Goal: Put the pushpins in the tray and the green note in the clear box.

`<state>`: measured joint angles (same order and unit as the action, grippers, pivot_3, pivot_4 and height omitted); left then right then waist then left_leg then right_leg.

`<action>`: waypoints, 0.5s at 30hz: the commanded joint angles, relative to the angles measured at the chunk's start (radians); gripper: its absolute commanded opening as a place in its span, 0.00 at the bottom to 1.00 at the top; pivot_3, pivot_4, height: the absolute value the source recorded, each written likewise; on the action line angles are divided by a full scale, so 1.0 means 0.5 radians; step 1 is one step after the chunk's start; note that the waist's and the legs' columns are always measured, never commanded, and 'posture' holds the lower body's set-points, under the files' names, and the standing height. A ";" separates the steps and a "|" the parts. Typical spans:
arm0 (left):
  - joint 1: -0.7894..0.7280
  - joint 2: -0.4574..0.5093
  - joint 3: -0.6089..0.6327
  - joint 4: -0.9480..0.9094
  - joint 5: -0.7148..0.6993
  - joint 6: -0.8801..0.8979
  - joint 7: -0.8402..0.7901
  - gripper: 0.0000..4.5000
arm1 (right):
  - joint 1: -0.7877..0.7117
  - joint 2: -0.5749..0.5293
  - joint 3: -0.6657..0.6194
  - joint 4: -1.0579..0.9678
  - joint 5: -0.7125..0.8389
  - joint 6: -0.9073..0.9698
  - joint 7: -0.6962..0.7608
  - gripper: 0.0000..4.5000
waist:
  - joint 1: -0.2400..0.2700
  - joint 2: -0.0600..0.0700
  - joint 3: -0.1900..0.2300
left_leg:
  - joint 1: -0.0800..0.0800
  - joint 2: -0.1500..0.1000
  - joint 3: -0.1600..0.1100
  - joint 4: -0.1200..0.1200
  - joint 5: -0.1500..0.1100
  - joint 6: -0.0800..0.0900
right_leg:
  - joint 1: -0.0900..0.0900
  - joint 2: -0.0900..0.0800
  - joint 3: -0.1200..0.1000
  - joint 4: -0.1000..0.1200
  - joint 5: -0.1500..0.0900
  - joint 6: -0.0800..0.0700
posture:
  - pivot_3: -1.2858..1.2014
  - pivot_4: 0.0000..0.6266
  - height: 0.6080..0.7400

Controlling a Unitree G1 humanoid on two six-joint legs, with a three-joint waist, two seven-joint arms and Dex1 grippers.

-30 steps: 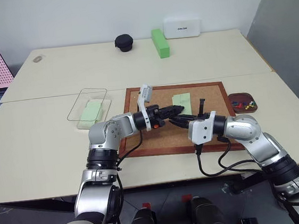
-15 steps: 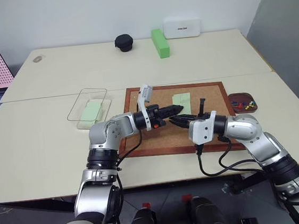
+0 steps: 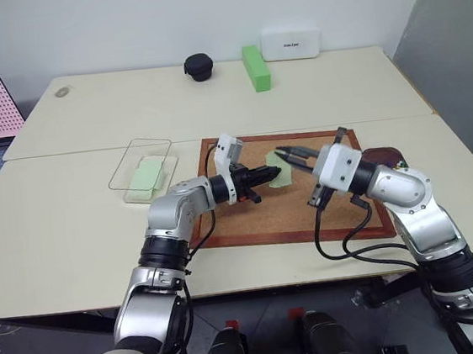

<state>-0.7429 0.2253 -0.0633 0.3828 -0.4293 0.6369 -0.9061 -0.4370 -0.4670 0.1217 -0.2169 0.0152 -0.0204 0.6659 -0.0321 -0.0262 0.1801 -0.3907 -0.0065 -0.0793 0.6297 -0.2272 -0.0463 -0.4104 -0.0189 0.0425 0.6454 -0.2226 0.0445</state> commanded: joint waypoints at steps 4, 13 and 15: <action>-0.019 0.053 -0.243 -0.422 0.213 -0.396 -0.113 0.01 | 0.040 0.010 -0.503 0.242 0.071 0.546 -0.455 0.00 | 0.007 0.000 0.000 | -0.001 -0.001 0.001 0.000 0.000 0.000 | 0.000 -0.002 0.001 0.000 0.000 -0.001 | 0.52 0.24 1.00; -0.032 0.019 -0.496 -0.374 0.535 -0.899 -0.133 0.01 | -0.112 0.010 -0.818 0.662 0.189 0.978 -0.743 0.00 | -0.004 0.001 0.000 | 0.000 -0.001 0.003 -0.001 0.000 0.000 | -0.001 -0.001 0.003 0.001 0.000 -0.001 | 0.52 0.24 1.00; -0.036 0.008 -0.503 -0.340 0.548 -0.925 -0.139 0.01 | -0.160 0.008 -0.850 0.749 0.228 1.023 -0.754 0.00 | -0.007 0.001 0.000 | 0.000 0.000 0.004 0.000 0.000 0.001 | -0.001 0.000 0.004 0.000 0.000 0.000 | 0.52 0.24 1.00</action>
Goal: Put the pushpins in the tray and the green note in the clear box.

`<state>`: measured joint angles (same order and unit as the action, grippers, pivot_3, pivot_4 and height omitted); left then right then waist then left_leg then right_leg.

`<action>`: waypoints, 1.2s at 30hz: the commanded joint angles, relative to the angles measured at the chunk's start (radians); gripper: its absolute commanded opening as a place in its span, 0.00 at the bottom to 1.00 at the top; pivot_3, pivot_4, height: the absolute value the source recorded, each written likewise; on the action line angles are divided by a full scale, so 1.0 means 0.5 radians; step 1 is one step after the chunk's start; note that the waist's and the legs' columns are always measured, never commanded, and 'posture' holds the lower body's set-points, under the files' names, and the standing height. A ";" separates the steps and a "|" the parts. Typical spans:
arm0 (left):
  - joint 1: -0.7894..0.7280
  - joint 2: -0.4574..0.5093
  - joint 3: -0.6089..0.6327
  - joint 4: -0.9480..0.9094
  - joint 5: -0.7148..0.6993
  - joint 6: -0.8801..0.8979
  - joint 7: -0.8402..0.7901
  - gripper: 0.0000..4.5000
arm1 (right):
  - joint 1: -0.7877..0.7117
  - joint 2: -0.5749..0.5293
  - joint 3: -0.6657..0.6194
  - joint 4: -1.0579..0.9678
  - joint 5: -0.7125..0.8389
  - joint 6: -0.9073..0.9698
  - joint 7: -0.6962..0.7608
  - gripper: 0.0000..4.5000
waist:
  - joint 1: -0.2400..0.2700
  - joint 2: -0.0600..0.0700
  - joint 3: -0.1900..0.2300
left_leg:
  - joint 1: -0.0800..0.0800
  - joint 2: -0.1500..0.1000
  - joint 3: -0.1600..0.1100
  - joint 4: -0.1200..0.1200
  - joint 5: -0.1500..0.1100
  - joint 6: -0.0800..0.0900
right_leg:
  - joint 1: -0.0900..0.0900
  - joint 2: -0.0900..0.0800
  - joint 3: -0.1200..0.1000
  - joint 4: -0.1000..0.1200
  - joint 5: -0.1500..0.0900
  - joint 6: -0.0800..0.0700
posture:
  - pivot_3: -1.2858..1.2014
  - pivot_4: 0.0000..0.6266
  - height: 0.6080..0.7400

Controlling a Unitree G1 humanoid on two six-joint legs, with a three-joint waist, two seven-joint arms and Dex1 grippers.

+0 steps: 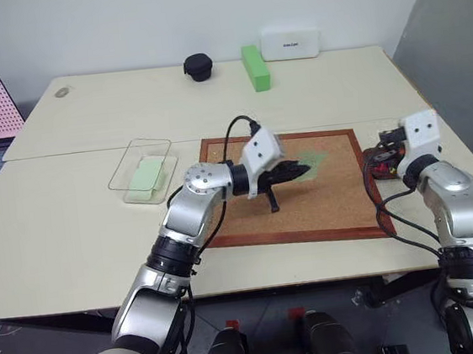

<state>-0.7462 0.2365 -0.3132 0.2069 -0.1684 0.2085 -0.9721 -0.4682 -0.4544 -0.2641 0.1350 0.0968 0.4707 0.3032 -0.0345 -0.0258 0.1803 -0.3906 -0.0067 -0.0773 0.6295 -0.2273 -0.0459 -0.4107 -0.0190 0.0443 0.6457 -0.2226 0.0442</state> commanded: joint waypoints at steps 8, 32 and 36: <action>-0.024 -0.020 -0.004 0.048 0.068 -0.100 -0.016 0.00 | -0.239 -0.046 -0.118 0.296 0.148 0.059 -0.036 0.12 | -0.002 0.001 0.001 | -0.001 0.000 0.000 0.000 0.000 0.000 | 0.000 0.001 0.000 0.000 0.000 0.000 | 0.52 0.24 1.00; -0.012 0.000 0.047 0.026 0.021 -0.006 -0.042 0.00 | -0.207 -0.134 -0.026 0.441 0.061 -0.094 -0.037 0.99 | -0.002 0.003 0.002 | -0.001 0.000 0.000 0.000 0.000 0.000 | 0.000 0.001 0.000 0.000 0.000 0.001 | 0.52 0.24 1.00; -0.013 0.001 0.068 0.022 0.008 0.018 -0.029 0.00 | -0.151 -0.169 0.062 0.399 0.010 -0.176 0.035 0.99 | -0.004 0.003 0.002 | -0.001 0.000 0.000 0.000 0.000 0.000 | 0.000 0.001 0.000 0.000 0.000 0.001 | 0.52 0.24 1.00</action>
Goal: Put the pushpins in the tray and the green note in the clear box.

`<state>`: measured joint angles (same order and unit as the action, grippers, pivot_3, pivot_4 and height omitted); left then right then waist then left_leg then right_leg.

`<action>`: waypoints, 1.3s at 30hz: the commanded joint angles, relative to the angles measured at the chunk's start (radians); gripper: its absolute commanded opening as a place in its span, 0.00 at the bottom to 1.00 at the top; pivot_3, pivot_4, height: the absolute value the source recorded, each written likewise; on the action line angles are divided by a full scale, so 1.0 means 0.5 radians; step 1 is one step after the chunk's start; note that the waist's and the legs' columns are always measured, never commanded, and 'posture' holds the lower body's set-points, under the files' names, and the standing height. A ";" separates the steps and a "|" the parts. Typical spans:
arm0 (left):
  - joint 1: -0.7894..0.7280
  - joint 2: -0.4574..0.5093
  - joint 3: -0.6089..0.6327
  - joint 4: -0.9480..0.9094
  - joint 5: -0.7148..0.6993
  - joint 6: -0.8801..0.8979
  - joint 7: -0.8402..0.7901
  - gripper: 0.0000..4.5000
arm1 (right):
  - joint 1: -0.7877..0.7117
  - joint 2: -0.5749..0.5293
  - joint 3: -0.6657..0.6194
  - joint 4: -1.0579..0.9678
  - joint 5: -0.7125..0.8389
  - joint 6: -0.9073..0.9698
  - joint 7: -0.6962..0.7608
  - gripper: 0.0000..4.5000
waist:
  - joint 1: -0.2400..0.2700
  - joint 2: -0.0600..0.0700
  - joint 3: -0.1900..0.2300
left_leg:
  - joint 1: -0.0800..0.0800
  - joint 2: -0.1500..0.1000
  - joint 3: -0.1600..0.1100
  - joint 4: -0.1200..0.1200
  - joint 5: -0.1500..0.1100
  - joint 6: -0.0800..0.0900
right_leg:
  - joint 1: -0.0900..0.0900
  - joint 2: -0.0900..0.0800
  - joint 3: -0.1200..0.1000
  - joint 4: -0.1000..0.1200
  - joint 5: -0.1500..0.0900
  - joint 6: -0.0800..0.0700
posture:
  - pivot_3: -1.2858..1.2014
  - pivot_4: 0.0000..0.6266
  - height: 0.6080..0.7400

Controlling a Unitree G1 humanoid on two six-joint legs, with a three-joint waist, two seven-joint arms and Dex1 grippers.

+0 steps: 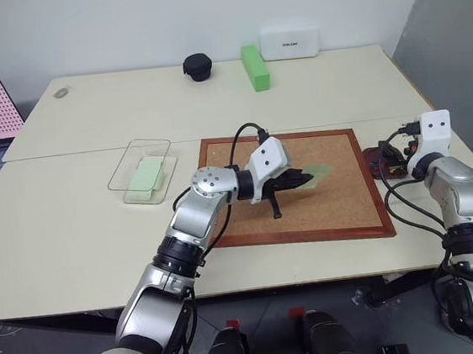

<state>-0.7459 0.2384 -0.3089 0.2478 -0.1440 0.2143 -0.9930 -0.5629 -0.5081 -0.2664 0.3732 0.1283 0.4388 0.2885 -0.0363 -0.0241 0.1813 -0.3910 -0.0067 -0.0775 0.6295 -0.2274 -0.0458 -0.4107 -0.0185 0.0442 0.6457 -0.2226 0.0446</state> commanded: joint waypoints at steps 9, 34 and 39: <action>-0.081 0.056 0.435 -0.007 -0.061 0.214 0.481 0.00 | 0.457 -0.041 0.207 -1.009 0.303 -0.145 0.556 0.99 | -0.017 0.002 0.001 | 0.000 0.001 -0.001 0.000 0.000 0.000 | 0.000 0.000 -0.001 0.000 0.000 0.001 | 0.52 0.24 1.00; 0.076 0.101 1.214 -0.128 0.152 0.802 2.095 0.29 | 0.309 0.022 0.444 -1.919 1.130 0.549 0.603 1.00 | 0.019 -0.006 0.005 | -0.005 0.000 -0.008 0.002 0.000 -0.001 | -0.001 -0.003 -0.008 -0.001 0.001 0.001 | 0.52 0.24 1.00; 0.076 0.120 1.203 -0.117 0.132 0.795 2.093 0.54 | 0.315 0.009 0.447 -1.912 1.120 0.540 0.604 1.00 | 0.013 -0.006 0.005 | -0.004 0.000 -0.008 0.002 0.000 -0.001 | -0.001 -0.002 -0.008 -0.001 0.000 0.001 | 0.52 0.24 1.00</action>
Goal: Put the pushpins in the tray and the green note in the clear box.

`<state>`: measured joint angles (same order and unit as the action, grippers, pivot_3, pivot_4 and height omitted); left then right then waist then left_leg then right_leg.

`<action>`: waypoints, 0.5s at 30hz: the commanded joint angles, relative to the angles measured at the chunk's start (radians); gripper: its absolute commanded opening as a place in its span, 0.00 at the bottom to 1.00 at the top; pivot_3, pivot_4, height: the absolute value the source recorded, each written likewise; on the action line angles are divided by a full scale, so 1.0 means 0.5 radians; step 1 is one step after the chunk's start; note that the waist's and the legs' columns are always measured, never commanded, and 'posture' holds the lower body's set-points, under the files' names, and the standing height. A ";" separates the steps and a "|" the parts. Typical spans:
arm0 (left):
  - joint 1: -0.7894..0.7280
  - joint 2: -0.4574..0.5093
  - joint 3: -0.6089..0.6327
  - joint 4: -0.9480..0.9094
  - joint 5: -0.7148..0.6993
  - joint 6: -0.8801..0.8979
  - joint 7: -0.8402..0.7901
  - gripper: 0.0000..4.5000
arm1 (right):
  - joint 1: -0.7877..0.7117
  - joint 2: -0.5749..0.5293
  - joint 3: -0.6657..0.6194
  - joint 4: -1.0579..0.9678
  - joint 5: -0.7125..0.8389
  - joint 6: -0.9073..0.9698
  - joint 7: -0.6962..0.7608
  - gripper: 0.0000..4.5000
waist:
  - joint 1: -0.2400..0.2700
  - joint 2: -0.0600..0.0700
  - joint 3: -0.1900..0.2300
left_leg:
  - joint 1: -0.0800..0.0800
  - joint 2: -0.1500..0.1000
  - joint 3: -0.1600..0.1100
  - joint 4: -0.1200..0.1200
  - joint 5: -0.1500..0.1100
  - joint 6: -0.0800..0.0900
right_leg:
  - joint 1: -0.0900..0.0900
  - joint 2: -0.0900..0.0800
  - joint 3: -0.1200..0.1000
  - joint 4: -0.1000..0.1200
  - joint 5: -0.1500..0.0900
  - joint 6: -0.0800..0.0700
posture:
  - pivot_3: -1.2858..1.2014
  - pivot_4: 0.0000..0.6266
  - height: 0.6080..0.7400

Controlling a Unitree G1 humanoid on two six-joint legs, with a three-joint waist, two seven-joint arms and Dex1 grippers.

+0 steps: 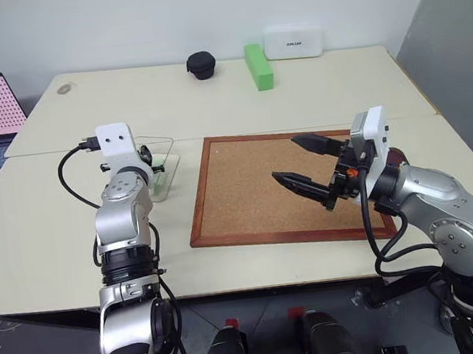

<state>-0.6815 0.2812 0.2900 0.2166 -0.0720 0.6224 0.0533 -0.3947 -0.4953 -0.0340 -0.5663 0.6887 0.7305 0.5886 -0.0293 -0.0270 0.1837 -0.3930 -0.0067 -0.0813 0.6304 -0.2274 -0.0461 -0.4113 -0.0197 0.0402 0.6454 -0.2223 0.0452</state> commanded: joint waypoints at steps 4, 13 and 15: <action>-0.046 0.039 -0.009 -0.078 -0.012 -0.013 -0.002 0.70 | -0.001 -0.027 -0.028 -0.030 -0.009 -0.049 -0.003 1.00 | -0.001 0.000 0.000 | 0.000 0.000 0.000 0.000 0.000 0.000 | 0.000 0.000 0.000 0.000 0.000 0.000 | 0.52 0.24 1.00; 0.137 -0.045 -0.226 -0.391 -0.232 -0.130 -0.476 1.00 | 0.235 -0.028 0.004 0.035 -0.543 -0.244 -0.372 1.00 | 0.006 0.000 0.000 | -0.001 -0.001 0.001 0.000 0.000 0.000 | 0.000 -0.001 0.001 -0.001 0.000 0.000 | 0.52 0.24 1.00; 0.231 -0.086 -0.276 -0.479 -0.277 -0.128 -0.546 1.00 | 0.284 0.055 0.009 0.038 -0.667 -0.263 -0.543 1.00 | 0.006 0.000 0.000 | -0.001 -0.001 0.002 0.000 0.000 -0.001 | 0.000 -0.002 0.002 -0.001 0.000 0.000 | 0.52 0.24 1.00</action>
<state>-0.5870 0.2517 0.1865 0.0426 -0.1813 0.5763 -0.1747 -0.2552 -0.4909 -0.0226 -0.5310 0.4155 0.6332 0.3950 -0.0264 -0.0270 0.1837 -0.3932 -0.0072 -0.0803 0.6301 -0.2274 -0.0464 -0.4113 -0.0208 0.0414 0.6451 -0.2223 0.0450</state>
